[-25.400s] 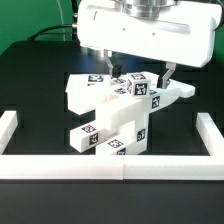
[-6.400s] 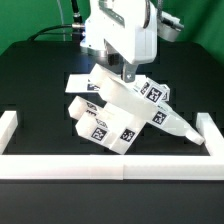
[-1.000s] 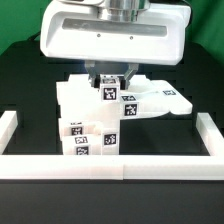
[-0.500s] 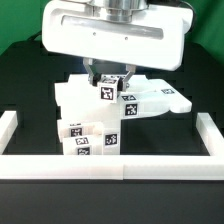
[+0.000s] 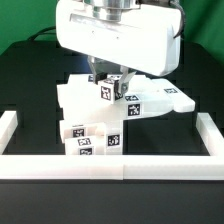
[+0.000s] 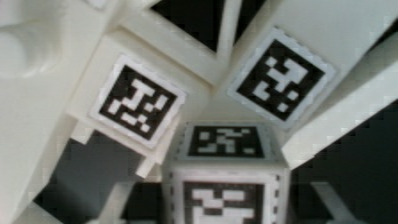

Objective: Assemble chair

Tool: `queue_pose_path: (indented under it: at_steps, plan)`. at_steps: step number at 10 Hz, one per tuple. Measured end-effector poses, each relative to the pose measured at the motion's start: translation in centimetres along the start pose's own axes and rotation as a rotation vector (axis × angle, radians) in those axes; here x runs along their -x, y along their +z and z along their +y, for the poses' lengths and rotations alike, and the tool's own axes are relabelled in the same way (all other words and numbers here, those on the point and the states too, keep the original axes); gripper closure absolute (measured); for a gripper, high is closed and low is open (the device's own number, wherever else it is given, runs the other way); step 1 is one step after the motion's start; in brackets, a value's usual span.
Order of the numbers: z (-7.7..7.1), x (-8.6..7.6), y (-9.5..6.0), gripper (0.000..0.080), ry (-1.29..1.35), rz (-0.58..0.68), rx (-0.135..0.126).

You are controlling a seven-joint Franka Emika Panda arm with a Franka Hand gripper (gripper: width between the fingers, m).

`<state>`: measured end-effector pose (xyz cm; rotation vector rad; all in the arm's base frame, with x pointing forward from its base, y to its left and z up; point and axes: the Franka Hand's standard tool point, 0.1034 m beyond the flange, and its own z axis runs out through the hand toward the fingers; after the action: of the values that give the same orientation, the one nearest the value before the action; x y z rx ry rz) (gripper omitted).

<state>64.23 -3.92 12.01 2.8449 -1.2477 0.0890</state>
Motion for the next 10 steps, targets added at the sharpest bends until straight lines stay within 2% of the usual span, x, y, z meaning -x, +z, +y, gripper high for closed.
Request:
queue_pose_path:
  at_steps: [5, 8, 10]
  plan:
    - [-0.05, -0.02, -0.05, 0.0515, 0.300, 0.000, -0.001]
    - [-0.08, -0.13, -0.09, 0.0515, 0.530, -0.013, -0.018]
    - [-0.12, -0.14, -0.11, 0.0515, 0.662, -0.015, -0.019]
